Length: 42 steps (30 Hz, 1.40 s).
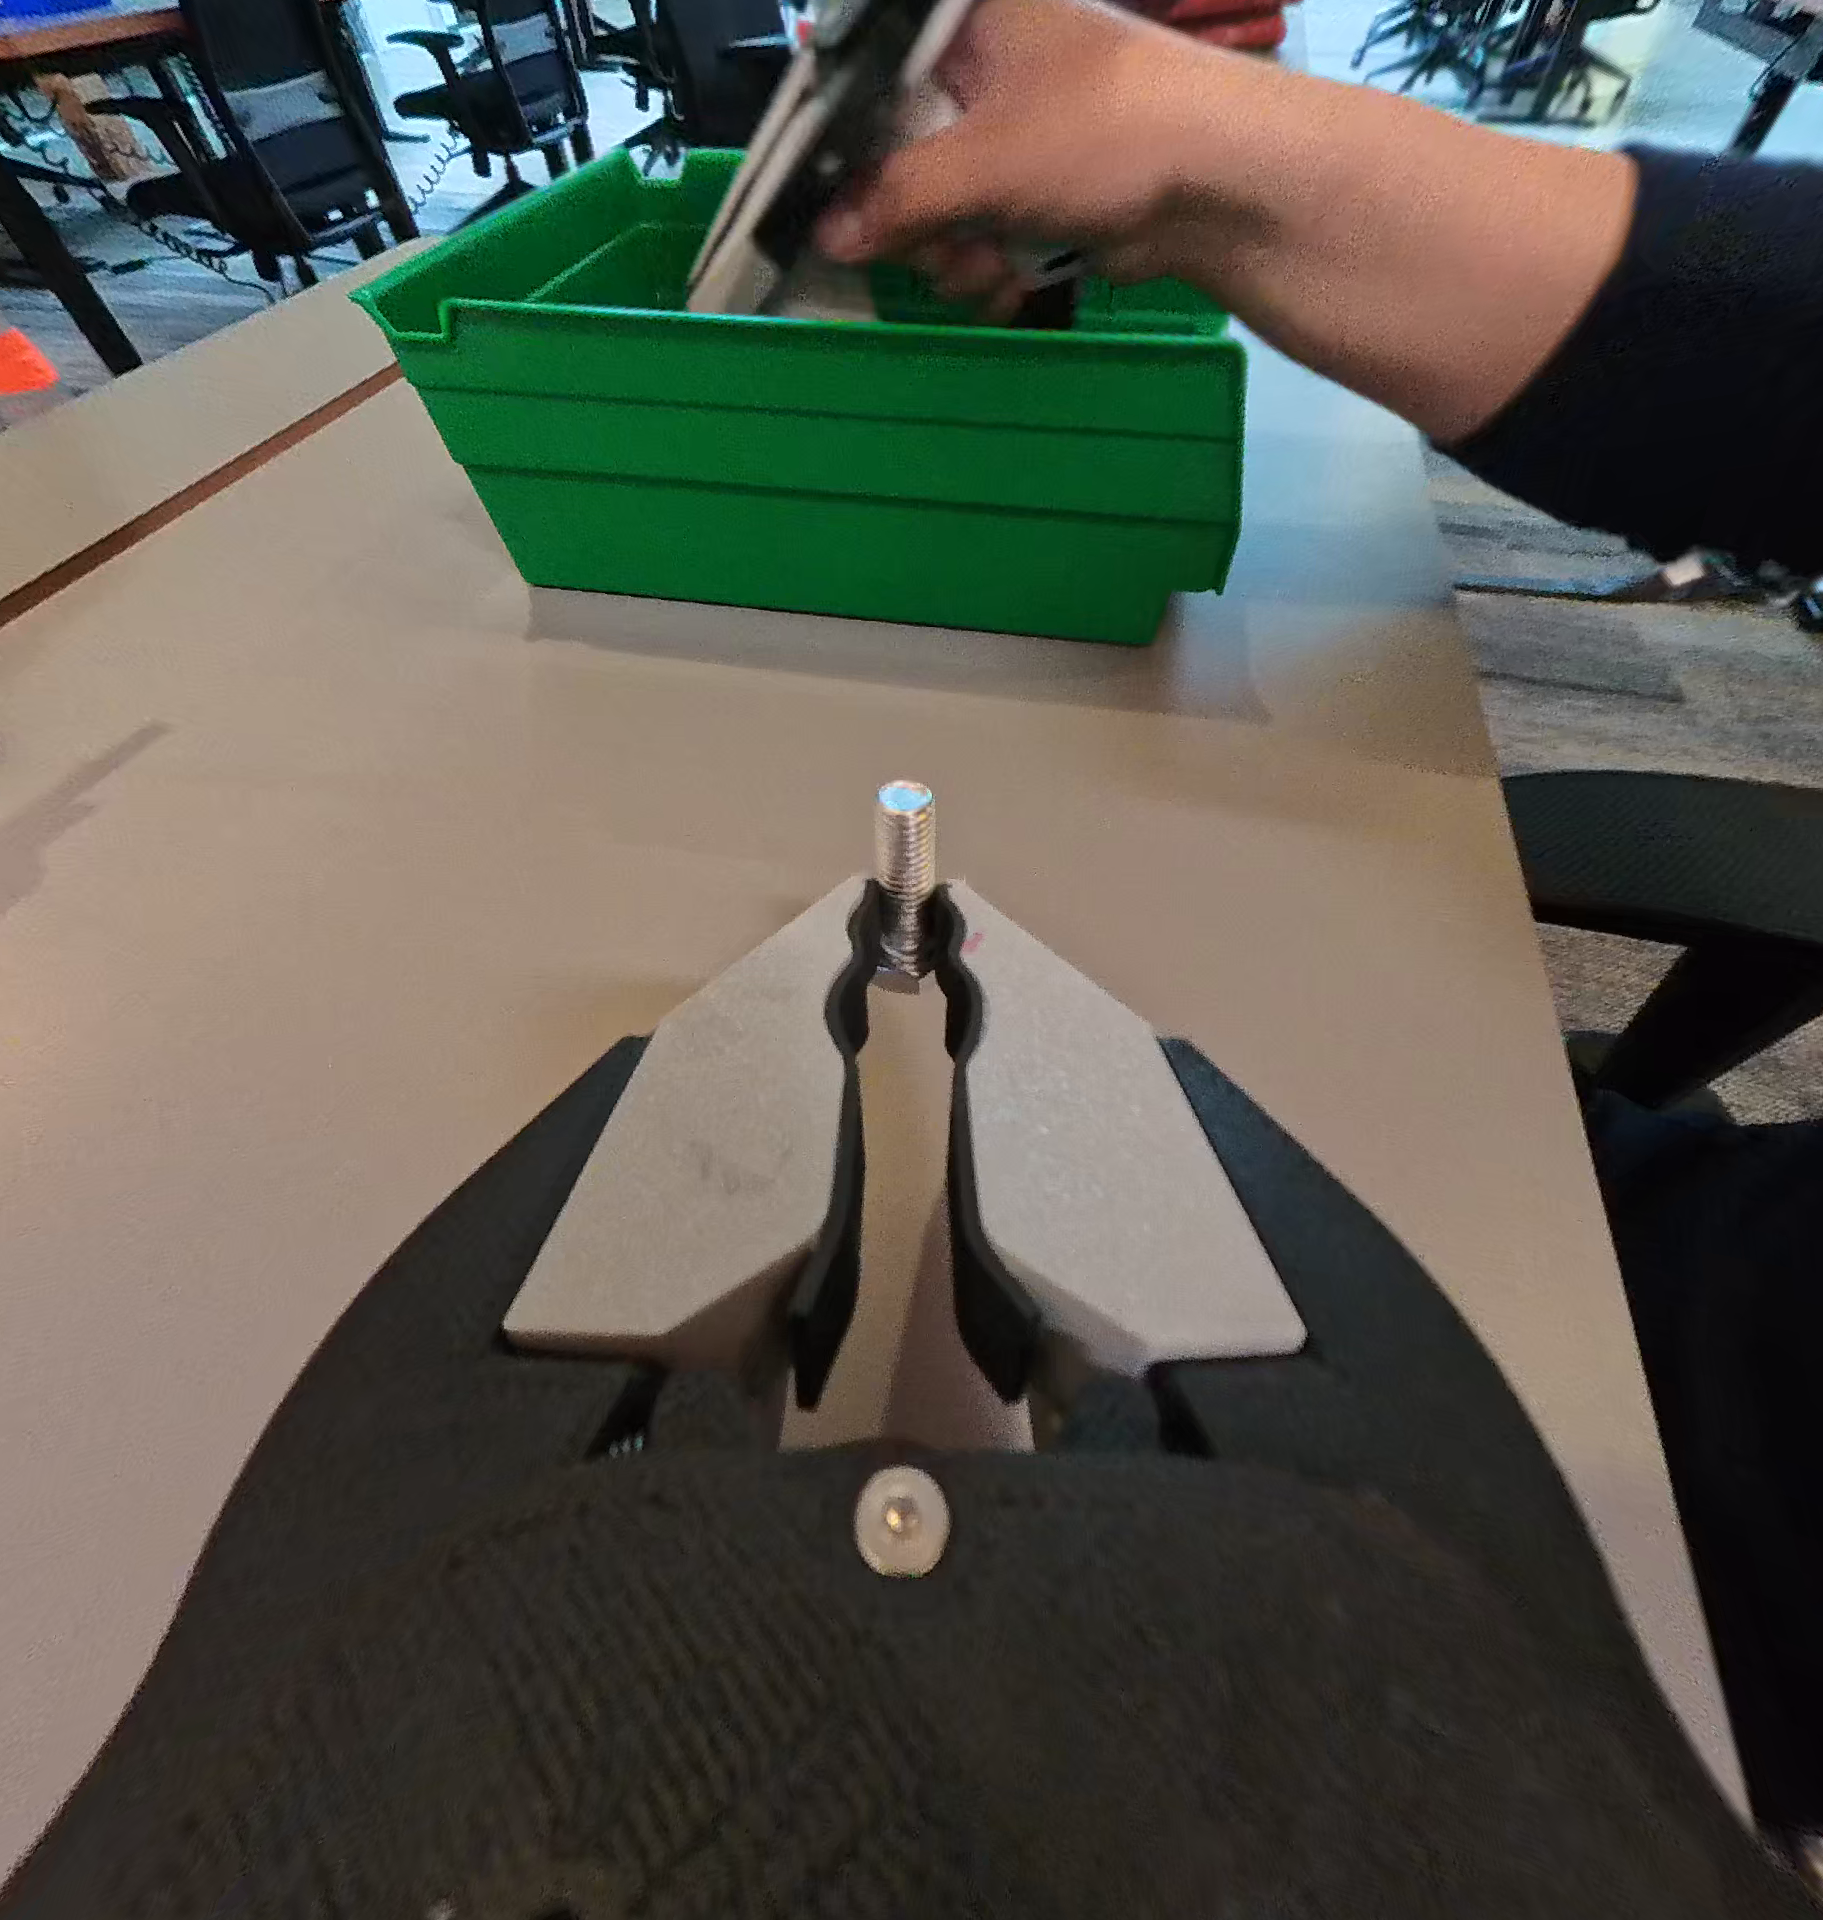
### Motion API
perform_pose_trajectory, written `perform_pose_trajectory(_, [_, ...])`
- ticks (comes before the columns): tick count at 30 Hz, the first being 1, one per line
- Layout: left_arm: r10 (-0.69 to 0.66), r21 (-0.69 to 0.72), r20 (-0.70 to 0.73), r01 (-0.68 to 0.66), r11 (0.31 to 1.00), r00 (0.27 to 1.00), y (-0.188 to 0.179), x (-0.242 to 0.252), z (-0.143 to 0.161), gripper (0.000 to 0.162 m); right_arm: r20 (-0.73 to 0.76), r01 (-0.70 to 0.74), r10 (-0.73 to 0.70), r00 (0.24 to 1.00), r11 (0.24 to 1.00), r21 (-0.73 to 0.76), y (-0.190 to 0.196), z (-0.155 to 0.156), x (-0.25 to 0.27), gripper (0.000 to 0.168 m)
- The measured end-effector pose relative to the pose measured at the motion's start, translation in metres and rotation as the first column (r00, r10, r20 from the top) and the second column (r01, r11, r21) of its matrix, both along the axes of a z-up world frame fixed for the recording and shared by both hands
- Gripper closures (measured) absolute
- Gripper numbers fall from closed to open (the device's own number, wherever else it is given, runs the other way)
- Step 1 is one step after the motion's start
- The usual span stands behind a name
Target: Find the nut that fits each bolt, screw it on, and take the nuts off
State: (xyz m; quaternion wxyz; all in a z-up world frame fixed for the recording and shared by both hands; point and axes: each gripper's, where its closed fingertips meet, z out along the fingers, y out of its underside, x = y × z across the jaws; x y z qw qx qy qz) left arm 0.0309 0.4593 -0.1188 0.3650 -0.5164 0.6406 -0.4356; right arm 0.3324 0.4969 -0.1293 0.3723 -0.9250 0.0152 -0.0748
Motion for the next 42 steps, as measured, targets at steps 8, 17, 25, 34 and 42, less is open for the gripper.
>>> perform_pose_trajectory(8, [0.061, -0.04, -0.004, -0.061, 0.997, 0.998, 0.016, -0.004, 0.0, 0.155, -0.006, 0.018, -0.018, 1.0, 0.999, -0.044, 0.025, -0.003, 0.005, 0.141])
perform_pose_trajectory(17, [0.046, 0.047, 0.008, -0.047, 0.998, 0.999, 0.005, -0.001, 0.005, 0.155, -0.159, -0.517, 0.578, 0.8, 0.8, 0.306, -0.05, 0.081, -0.267, 0.145])
perform_pose_trajectory(25, [0.097, 0.142, 0.001, -0.096, 0.985, 0.995, 0.013, -0.002, 0.0, 0.156, -0.243, -0.54, 0.594, 0.767, 0.802, 0.255, -0.018, 0.027, -0.318, 0.147])
perform_pose_trajectory(34, [0.134, 0.244, 0.013, -0.133, 0.961, 0.991, 0.015, 0.002, -0.002, 0.153, -0.201, -0.501, 0.56, 0.804, 0.819, 0.279, -0.015, 0.021, -0.309, 0.162])
perform_pose_trajectory(42, [0.16, 0.063, 0.063, -0.164, 0.985, 0.985, 0.025, -0.004, 0.015, 0.137, -0.005, -0.249, 0.261, 0.965, 0.926, 0.284, -0.077, 0.077, -0.162, 0.162])
